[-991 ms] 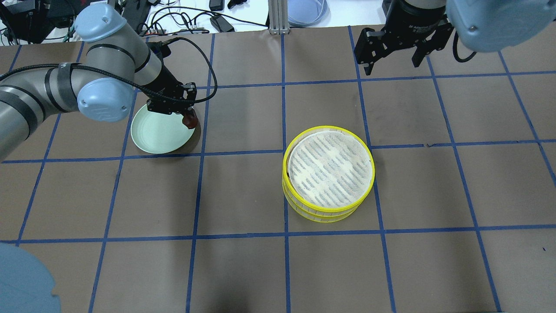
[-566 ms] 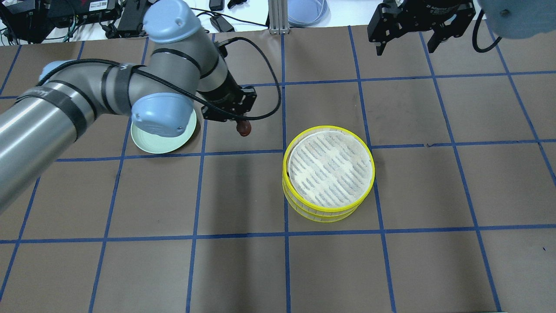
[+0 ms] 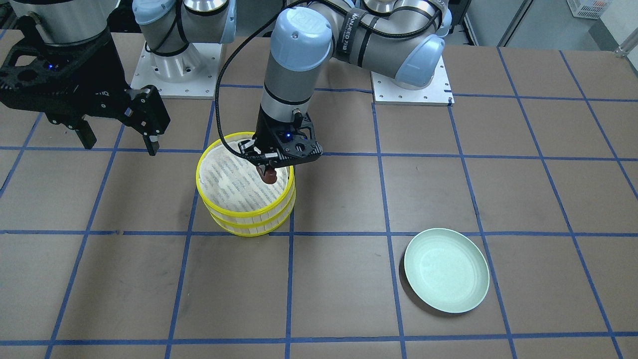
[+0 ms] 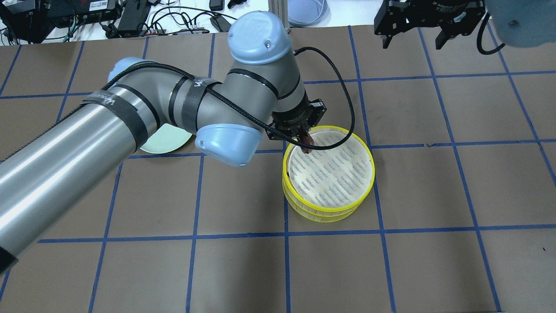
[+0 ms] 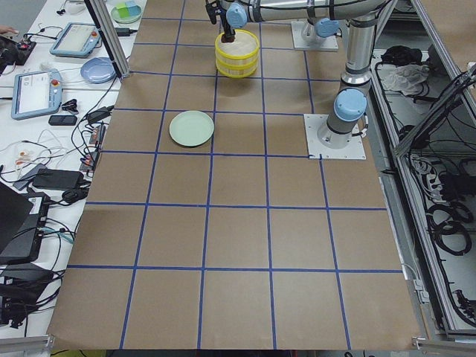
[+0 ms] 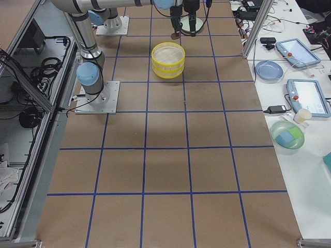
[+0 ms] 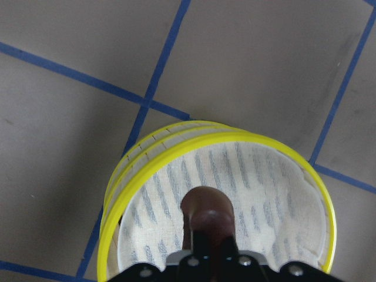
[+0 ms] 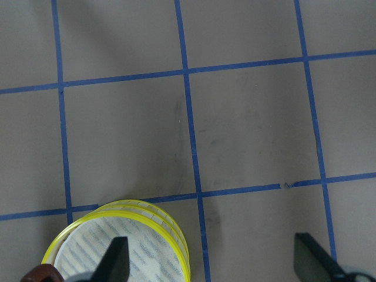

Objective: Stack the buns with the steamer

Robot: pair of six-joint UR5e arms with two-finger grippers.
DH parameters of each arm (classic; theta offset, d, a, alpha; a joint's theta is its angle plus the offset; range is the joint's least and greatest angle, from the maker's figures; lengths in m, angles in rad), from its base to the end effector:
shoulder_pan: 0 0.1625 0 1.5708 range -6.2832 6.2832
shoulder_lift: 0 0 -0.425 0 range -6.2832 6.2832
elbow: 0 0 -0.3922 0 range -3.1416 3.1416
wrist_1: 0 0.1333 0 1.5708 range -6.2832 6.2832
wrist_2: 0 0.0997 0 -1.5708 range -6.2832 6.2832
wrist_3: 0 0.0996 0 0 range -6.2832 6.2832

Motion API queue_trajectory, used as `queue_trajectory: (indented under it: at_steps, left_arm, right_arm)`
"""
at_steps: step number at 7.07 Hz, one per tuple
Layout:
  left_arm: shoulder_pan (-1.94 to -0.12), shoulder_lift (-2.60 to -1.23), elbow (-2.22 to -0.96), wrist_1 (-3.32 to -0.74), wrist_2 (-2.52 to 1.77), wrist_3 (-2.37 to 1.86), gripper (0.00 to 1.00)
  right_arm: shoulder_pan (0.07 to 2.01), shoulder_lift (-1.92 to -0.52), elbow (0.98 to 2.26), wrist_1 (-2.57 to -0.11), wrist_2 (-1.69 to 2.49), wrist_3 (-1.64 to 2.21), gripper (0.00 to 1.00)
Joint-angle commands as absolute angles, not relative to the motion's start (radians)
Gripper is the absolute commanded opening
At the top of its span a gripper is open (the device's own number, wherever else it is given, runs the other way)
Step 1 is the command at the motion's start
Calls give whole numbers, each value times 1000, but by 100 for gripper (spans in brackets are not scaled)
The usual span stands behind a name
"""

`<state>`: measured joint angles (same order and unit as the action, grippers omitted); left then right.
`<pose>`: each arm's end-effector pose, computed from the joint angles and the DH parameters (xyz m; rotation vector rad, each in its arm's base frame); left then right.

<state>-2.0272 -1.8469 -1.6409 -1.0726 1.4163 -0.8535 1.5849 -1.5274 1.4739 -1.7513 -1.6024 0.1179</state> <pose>-0.3971 -0.4715 0.3561 0.5604 -2.8725 0.0387 0.1376 -0.5283 0.5344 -0.1668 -3.0995 0.3673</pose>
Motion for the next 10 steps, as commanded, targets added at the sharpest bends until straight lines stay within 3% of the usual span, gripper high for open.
queue_trajectory:
  at_steps: [1,4,7,10]
  left_arm:
    - [-2054,-1856,-1650,-1048,1425,-862,77]
    - [-2028,-1861,-1660,-1040,1430,-819,91]
    - [-1949,-1835,-1660,-1043,1427,-731,96]
    - [-1742,-1741,-1617,-1171,1452,-356,98]
  right_arm:
    - [1585,-1545,1519,-1801,-1603,164,100]
    - [1585,-1545,1519,-1802,-1601,163,100]
    - [1585,-1545,1519,-1802,-1601,163,100]
    - [1585,-1545,1520,-1802,-1598,163,100]
